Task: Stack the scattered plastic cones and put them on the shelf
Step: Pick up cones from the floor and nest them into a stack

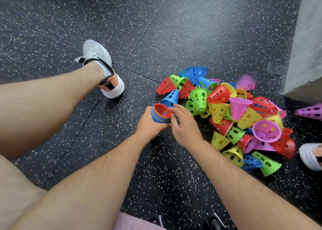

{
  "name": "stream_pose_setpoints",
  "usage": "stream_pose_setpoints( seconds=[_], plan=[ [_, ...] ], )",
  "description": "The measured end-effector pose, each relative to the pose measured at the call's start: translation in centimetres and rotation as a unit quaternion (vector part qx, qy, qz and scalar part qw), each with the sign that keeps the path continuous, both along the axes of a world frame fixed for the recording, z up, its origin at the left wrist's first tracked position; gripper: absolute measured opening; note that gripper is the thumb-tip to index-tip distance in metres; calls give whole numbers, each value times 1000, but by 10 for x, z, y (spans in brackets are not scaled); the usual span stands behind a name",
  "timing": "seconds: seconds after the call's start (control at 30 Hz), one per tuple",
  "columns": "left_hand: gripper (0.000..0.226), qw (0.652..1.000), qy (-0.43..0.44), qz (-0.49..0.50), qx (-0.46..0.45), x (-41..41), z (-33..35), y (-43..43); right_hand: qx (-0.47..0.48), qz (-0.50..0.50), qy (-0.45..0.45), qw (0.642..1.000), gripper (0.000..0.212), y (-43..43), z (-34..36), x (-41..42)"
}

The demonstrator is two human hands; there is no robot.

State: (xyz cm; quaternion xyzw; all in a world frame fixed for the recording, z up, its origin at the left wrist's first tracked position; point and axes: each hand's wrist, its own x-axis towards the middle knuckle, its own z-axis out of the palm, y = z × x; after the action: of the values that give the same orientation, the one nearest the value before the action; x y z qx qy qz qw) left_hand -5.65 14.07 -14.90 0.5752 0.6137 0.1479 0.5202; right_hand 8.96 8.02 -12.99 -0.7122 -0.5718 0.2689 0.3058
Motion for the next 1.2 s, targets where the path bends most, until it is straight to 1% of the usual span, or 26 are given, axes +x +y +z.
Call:
stream_pose_setpoints(
  seconds=[0.07,0.2,0.3,0.43,0.5,0.6,0.7,0.87,0.93,1.07,1.2],
  plan=[
    [71,1000,5,3,0,-1,-3,3,-25,-5,-27,999,33,5,0,3],
    [71,1000,4,17,1,-4,-5,4,-74,17,-89,993,40,15,-3,6],
    [70,1000,10,15,1,-4,-6,6,-113,32,-116,986,44,23,-2,6],
    [75,1000,4,19,-3,-6,-8,7,-128,30,-145,981,49,31,-1,5],
    [76,1000,10,16,0,-6,-9,7,-114,13,-152,982,52,33,-2,6],
    [72,1000,14,16,7,-6,-8,6,-81,-36,-139,986,53,33,0,9],
    [70,1000,12,17,13,-6,-6,5,-40,-59,-131,989,49,33,4,15],
    [67,1000,17,21,11,-4,-1,5,46,-44,-129,990,20,30,8,22],
    [66,1000,15,23,10,-3,2,7,78,-39,-132,987,13,31,11,23],
    [66,999,4,31,20,1,7,14,93,-22,-114,989,13,34,15,22],
    [65,999,0,27,25,7,11,20,91,32,-103,990,18,32,13,20]
  ],
)
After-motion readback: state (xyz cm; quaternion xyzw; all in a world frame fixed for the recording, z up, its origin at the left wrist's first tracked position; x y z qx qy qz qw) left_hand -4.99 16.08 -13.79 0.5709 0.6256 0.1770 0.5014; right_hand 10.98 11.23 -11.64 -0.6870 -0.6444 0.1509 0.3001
